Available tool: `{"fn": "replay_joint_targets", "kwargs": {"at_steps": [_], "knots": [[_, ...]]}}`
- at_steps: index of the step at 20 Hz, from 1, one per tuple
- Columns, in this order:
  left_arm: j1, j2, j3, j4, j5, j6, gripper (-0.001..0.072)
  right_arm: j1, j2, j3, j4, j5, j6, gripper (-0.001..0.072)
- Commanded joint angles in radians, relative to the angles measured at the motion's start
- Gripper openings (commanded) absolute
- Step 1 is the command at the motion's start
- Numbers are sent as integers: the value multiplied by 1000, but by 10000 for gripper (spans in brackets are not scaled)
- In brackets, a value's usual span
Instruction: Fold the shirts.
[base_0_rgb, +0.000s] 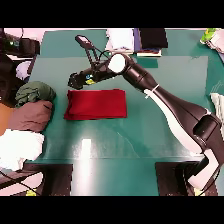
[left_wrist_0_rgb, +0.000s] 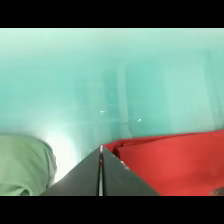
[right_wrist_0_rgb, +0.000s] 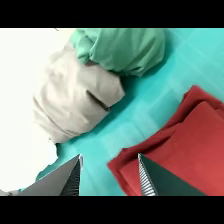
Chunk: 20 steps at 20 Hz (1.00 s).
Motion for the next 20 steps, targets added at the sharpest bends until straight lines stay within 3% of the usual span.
{"fn": "replay_joint_targets", "kwargs": {"at_steps": [1, 4, 6, 8, 14, 20], "knots": [[11, 14, 1, -4, -35, 0, 26, -64, 53, -39, -196, 114, 73, 411], [-28, 14, -3, -19, -42, 2, 26, -175, 188, -218, -432, 268, 249, 410], [-85, 3, -7, -19, -14, 15, 26, -246, 250, -336, -507, 340, 334, 416], [-137, -16, -8, -19, 11, 15, 27, -293, 281, -434, -470, 345, 334, 619], [-211, -71, -10, -32, 2, 19, 27, -285, 284, -608, -442, 207, 499, 621], [-211, -74, -10, -31, -8, 41, 27, -270, 184, -594, -294, 162, 507, 611]]}}
